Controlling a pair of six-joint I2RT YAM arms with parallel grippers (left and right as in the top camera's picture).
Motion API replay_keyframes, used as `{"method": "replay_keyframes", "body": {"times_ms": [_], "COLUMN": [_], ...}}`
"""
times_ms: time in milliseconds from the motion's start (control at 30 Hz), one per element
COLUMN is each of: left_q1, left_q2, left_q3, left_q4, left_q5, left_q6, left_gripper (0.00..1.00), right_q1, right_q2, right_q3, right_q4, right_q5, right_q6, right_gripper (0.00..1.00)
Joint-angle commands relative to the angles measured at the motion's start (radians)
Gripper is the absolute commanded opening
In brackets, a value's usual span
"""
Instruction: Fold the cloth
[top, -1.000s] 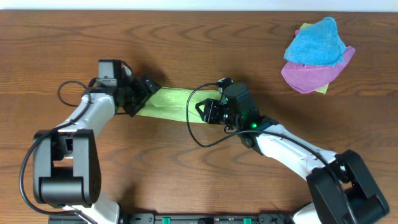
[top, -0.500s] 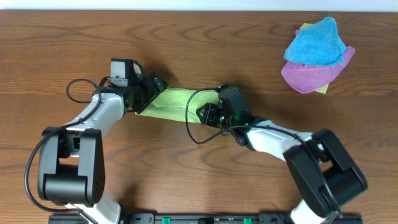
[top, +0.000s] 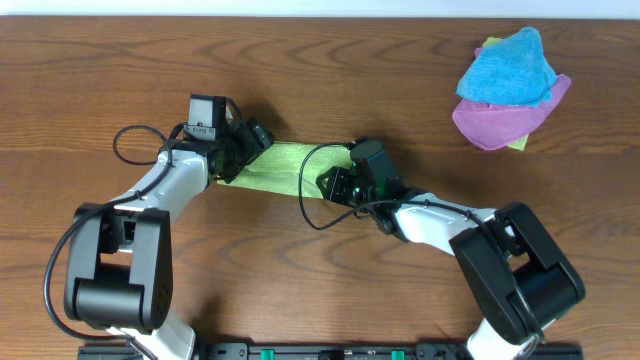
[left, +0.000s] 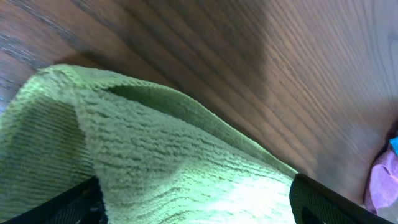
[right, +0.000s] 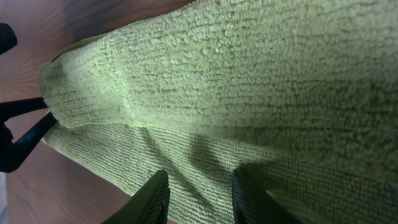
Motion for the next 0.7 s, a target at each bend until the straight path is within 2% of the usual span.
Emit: {"method": "replay_keyframes", "body": {"times_ms": [0, 233, 667], "left_q1": [-0.002, 0.05, 0.114], "left_q2": [0.017, 0.015, 0.014], "left_q3": [0.015, 0.041, 0.187], "left_q4": [0.019, 0.146, 0.102], "left_q5": [-0.02, 0.113, 0.181], "left_q6": [-0.009, -0.055, -0.026], "left_gripper": [0.89, 0.84, 0.83], "right_q1": [0.007, 0.007, 0.007], "right_q2": [0.009, 0.009, 0.009], "right_q3": [0.01, 0.01, 0.01], "right_q4": [0.0, -0.028, -0.053], "right_q5": [0.011, 0.011, 0.011], "right_q6": [0.012, 0.011, 0.007], "right_gripper": [0.34, 0.33, 0.33]}}
